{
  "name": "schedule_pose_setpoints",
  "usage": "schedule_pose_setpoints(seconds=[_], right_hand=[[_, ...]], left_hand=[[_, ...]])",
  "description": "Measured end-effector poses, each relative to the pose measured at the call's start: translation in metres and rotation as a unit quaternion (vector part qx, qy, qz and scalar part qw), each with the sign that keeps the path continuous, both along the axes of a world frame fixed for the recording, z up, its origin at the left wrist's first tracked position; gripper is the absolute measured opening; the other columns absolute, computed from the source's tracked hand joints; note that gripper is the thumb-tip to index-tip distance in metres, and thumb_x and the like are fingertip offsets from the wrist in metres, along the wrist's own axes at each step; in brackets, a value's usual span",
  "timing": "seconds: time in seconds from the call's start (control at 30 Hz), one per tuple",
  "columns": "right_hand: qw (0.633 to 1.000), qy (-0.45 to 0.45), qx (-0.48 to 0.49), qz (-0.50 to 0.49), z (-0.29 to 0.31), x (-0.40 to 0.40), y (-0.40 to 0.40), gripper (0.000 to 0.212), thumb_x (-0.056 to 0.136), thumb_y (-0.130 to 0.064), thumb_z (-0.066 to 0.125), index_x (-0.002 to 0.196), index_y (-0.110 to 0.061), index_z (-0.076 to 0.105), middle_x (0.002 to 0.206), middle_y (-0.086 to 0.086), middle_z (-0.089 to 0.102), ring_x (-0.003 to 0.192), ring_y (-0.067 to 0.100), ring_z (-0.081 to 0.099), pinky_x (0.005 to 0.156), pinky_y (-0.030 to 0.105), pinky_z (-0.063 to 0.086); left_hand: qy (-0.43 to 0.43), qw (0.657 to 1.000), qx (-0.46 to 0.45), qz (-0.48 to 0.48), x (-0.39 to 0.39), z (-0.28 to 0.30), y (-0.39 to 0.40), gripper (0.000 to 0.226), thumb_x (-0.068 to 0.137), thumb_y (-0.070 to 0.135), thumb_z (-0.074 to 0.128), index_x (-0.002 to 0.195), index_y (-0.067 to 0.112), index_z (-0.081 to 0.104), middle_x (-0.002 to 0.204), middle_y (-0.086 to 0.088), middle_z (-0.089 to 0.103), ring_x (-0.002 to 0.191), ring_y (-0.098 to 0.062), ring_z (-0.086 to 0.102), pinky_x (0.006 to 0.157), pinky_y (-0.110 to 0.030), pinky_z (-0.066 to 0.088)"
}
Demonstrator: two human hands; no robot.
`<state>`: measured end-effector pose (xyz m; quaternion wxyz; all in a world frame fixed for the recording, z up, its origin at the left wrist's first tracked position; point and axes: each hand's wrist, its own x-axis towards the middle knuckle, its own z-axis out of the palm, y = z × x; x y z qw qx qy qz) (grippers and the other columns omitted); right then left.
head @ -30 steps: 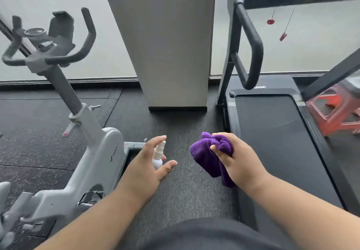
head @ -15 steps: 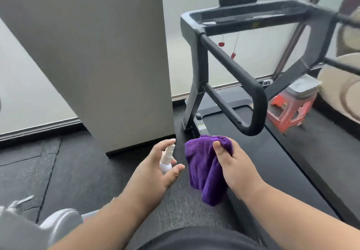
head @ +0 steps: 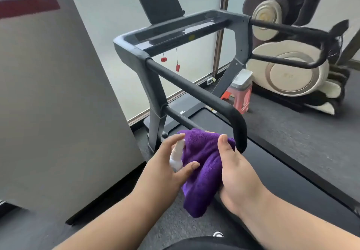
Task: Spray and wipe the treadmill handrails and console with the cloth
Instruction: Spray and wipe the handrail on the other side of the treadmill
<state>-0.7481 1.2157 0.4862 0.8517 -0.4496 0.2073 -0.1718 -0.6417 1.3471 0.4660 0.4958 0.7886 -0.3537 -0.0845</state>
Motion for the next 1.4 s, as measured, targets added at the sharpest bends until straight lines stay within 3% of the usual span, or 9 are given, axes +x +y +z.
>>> schedule_pose_setpoints(seconds=[0.2, 0.43, 0.63, 0.73, 0.83, 0.9, 1.03, 1.17, 1.4], right_hand=[[0.956, -0.059, -0.287, -0.029, 0.036, 0.014, -0.038, 0.066, 0.086, -0.070, 0.053, 0.138, -0.028, 0.052, 0.132, -0.004, 0.063, 0.125, 0.016, 0.057, 0.107, 0.045, 0.042], [0.796, -0.015, -0.590, -0.138, 0.054, 0.064, -0.109, 0.070, 0.098, -0.042, 0.045, 0.154, -0.007, 0.024, 0.164, 0.011, 0.017, 0.152, 0.015, 0.011, 0.123, 0.036, 0.013], [0.702, 0.216, -0.665, 0.131, 0.046, 0.124, -0.148, 0.078, 0.099, -0.061, 0.030, 0.157, -0.024, -0.007, 0.166, -0.001, -0.008, 0.151, 0.015, -0.012, 0.122, 0.050, 0.001], [0.665, 0.210, -0.688, 0.201, 0.046, 0.136, -0.157, 0.070, 0.099, -0.055, 0.021, 0.158, -0.023, 0.003, 0.166, -0.001, 0.001, 0.152, 0.015, -0.006, 0.122, 0.050, 0.005], [0.693, 0.148, -0.672, 0.216, 0.051, 0.132, -0.173, 0.054, 0.103, -0.036, 0.028, 0.154, -0.020, 0.030, 0.164, -0.001, 0.017, 0.144, 0.001, 0.006, 0.110, 0.005, -0.009], [0.693, 0.155, -0.673, 0.207, 0.050, 0.128, -0.184, 0.054, 0.099, -0.046, 0.037, 0.152, -0.035, 0.033, 0.164, -0.009, 0.012, 0.143, -0.001, 0.010, 0.098, -0.005, -0.010], [0.628, 0.225, -0.713, 0.215, 0.033, 0.132, -0.176, 0.074, 0.085, -0.072, 0.041, 0.150, -0.053, 0.010, 0.165, -0.008, 0.001, 0.142, 0.018, 0.027, 0.115, 0.027, 0.022], [0.543, 0.245, -0.787, 0.160, 0.022, 0.162, -0.163, 0.088, 0.089, -0.069, 0.038, 0.152, -0.032, -0.011, 0.165, 0.001, 0.010, 0.137, 0.021, 0.039, 0.109, 0.031, 0.038], [0.503, 0.319, -0.791, 0.138, 0.032, 0.257, -0.147, 0.078, 0.093, -0.059, 0.047, 0.150, -0.013, 0.017, 0.142, 0.010, 0.046, 0.117, 0.028, 0.058, 0.091, 0.038, 0.047]], left_hand=[[0.023, 0.997, -0.039, -0.070, 0.020, 0.055, -0.060, 0.062, 0.072, 0.049, 0.082, 0.120, 0.063, 0.044, 0.115, 0.027, 0.065, 0.097, 0.006, 0.065, 0.081, -0.014, 0.049], [0.059, 0.990, -0.066, -0.106, 0.065, 0.090, -0.151, 0.060, 0.081, 0.008, 0.080, 0.125, 0.038, 0.052, 0.114, 0.017, 0.069, 0.086, -0.005, 0.072, 0.071, -0.010, 0.050], [0.034, 0.999, -0.013, 0.040, 0.102, 0.060, -0.164, 0.057, 0.087, 0.017, 0.072, 0.118, 0.057, 0.047, 0.104, 0.026, 0.063, 0.082, 0.006, 0.067, 0.061, -0.008, 0.050], [0.046, 0.993, -0.015, 0.106, 0.109, 0.042, -0.147, 0.062, 0.085, 0.011, 0.072, 0.124, 0.052, 0.046, 0.110, 0.022, 0.060, 0.090, 0.010, 0.063, 0.066, -0.003, 0.045], [0.005, 0.985, 0.020, 0.170, 0.116, 0.032, -0.121, 0.068, 0.084, 0.024, 0.076, 0.122, 0.065, 0.038, 0.110, 0.024, 0.059, 0.098, 0.006, 0.059, 0.077, -0.005, 0.039], [0.010, 0.980, 0.010, 0.198, 0.121, 0.024, -0.105, 0.067, 0.084, 0.025, 0.077, 0.122, 0.065, 0.038, 0.111, 0.023, 0.060, 0.097, 0.004, 0.059, 0.077, -0.001, 0.037], [0.008, 0.978, -0.009, 0.206, 0.132, 0.012, -0.089, 0.067, 0.085, 0.030, 0.075, 0.128, 0.063, 0.036, 0.116, 0.023, 0.061, 0.107, 0.003, 0.058, 0.082, -0.011, 0.040], [0.015, 0.985, -0.015, 0.169, 0.149, 0.006, -0.081, 0.065, 0.085, 0.030, 0.075, 0.125, 0.064, 0.037, 0.116, 0.025, 0.060, 0.103, 0.002, 0.060, 0.078, -0.004, 0.039], [0.008, 0.992, -0.039, 0.120, 0.197, 0.002, -0.061, 0.067, 0.087, 0.023, 0.075, 0.124, 0.064, 0.038, 0.116, 0.023, 0.062, 0.107, 0.006, 0.059, 0.079, -0.003, 0.040]])
